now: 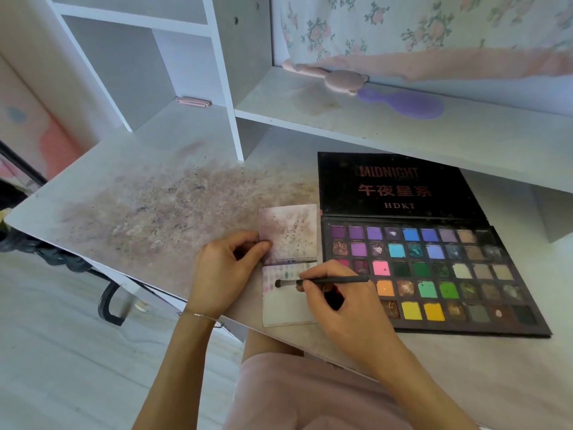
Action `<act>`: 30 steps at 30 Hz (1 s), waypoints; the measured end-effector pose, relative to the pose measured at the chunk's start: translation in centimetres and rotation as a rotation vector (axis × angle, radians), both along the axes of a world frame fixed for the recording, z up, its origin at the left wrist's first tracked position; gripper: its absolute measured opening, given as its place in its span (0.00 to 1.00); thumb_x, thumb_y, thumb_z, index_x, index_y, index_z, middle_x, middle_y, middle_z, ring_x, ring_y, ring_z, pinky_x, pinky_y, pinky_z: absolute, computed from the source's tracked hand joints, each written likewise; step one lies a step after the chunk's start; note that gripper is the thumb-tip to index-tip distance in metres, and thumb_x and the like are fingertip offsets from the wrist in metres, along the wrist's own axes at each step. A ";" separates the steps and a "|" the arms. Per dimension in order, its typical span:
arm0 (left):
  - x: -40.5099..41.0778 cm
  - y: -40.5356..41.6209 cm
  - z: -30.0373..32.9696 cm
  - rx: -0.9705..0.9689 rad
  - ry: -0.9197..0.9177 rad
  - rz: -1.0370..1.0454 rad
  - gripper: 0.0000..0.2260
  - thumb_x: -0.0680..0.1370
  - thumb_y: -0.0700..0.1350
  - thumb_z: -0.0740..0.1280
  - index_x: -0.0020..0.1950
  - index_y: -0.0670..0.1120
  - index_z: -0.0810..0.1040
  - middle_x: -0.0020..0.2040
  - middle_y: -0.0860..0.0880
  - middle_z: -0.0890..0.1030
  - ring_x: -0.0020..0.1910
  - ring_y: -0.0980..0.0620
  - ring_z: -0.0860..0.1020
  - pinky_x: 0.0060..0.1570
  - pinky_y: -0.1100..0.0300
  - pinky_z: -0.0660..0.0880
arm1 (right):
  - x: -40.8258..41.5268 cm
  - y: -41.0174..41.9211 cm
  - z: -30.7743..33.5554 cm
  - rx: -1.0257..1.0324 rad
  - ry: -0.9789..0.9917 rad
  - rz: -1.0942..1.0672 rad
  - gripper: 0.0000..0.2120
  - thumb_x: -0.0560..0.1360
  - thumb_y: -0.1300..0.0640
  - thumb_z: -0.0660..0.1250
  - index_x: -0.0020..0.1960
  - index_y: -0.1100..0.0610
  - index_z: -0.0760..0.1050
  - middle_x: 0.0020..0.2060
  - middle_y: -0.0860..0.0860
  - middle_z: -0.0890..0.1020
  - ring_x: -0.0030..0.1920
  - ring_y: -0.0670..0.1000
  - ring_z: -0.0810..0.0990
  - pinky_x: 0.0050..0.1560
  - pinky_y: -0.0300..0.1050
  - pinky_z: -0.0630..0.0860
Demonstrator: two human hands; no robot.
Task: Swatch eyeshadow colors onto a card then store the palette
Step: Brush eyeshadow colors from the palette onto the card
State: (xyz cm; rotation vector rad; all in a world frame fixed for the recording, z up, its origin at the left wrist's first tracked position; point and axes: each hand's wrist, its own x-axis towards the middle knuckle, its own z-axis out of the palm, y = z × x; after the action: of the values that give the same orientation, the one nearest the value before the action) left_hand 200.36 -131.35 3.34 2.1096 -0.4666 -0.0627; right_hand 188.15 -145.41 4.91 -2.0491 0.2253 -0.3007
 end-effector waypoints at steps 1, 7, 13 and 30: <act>0.0 0.0 0.0 0.000 -0.002 0.000 0.04 0.72 0.44 0.70 0.46 0.50 0.83 0.39 0.53 0.83 0.39 0.56 0.80 0.43 0.57 0.77 | 0.0 0.0 0.0 -0.002 0.003 0.000 0.05 0.73 0.61 0.66 0.44 0.51 0.77 0.39 0.44 0.79 0.43 0.42 0.76 0.43 0.36 0.74; 0.1 0.0 -0.2 -0.002 -0.002 0.010 0.03 0.72 0.44 0.70 0.44 0.50 0.83 0.37 0.55 0.82 0.36 0.59 0.78 0.40 0.66 0.74 | 0.0 -0.1 0.0 0.019 0.022 0.025 0.08 0.72 0.61 0.65 0.42 0.49 0.76 0.39 0.45 0.79 0.44 0.44 0.76 0.44 0.39 0.74; 0.1 -0.1 -0.1 0.002 0.000 0.008 0.04 0.72 0.44 0.70 0.45 0.49 0.83 0.37 0.55 0.82 0.37 0.58 0.79 0.41 0.64 0.75 | 0.0 0.0 0.0 0.009 0.015 0.004 0.08 0.73 0.61 0.65 0.43 0.48 0.75 0.40 0.46 0.79 0.44 0.44 0.76 0.46 0.40 0.74; -0.1 -0.1 0.1 0.013 -0.011 0.005 0.04 0.73 0.44 0.70 0.46 0.48 0.83 0.40 0.52 0.83 0.39 0.56 0.80 0.43 0.59 0.76 | -0.2 -0.2 -0.1 0.087 -0.083 -0.019 0.07 0.71 0.58 0.63 0.42 0.45 0.75 0.39 0.42 0.80 0.43 0.43 0.78 0.41 0.33 0.75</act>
State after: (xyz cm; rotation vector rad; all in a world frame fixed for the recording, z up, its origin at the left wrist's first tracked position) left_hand 200.30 -131.44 3.43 2.1244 -0.4690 -0.0510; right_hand 187.93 -145.63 4.81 -1.9457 0.2031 -0.3802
